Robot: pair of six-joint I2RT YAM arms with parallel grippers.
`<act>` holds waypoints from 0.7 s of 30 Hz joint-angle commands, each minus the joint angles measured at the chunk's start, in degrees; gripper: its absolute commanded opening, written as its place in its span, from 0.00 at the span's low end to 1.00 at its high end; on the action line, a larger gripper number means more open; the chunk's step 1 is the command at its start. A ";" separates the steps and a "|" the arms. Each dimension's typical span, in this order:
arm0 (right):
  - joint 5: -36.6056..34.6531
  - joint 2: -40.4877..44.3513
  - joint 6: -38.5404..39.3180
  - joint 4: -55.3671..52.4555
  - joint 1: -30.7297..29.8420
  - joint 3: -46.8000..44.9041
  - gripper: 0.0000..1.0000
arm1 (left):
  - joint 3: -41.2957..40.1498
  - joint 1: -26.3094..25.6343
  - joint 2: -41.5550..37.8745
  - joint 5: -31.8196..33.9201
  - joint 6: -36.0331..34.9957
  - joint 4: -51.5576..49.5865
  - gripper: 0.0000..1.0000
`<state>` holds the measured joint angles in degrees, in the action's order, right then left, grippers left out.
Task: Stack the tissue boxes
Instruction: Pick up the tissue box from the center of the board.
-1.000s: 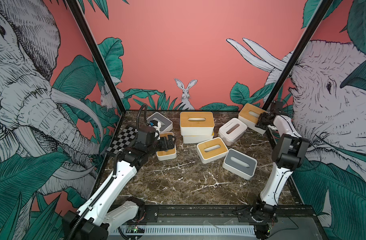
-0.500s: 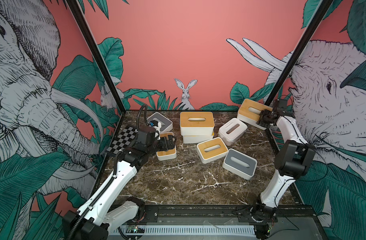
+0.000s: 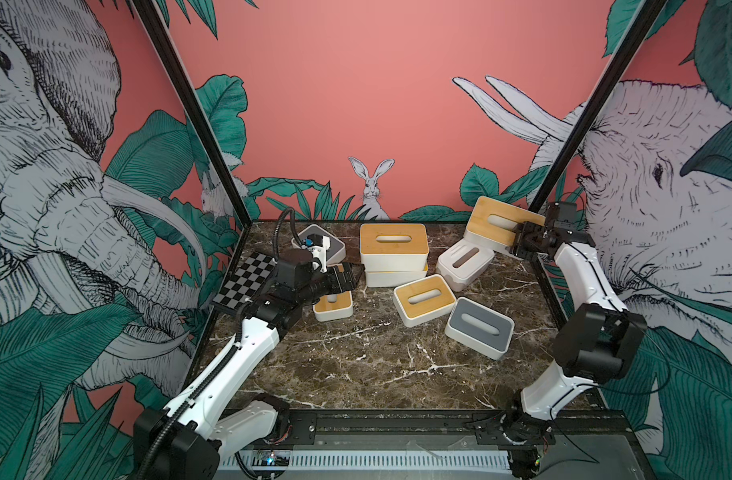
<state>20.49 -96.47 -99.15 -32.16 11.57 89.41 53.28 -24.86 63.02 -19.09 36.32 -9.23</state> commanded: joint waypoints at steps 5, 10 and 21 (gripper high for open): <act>2.74 6.45 -0.25 5.29 -4.26 0.95 0.27 | 1.58 -0.80 4.10 -3.13 3.17 8.48 0.99; 3.37 8.45 -0.78 4.02 -7.47 2.85 0.27 | 1.27 -0.97 4.61 -1.02 2.89 8.46 0.99; 0.00 10.24 -0.93 0.07 -21.27 8.73 0.28 | -0.26 -1.15 1.06 2.89 0.75 6.03 0.99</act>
<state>21.23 -88.55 -99.88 -35.22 -6.63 95.66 53.47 -25.74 66.92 -18.11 38.15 -2.79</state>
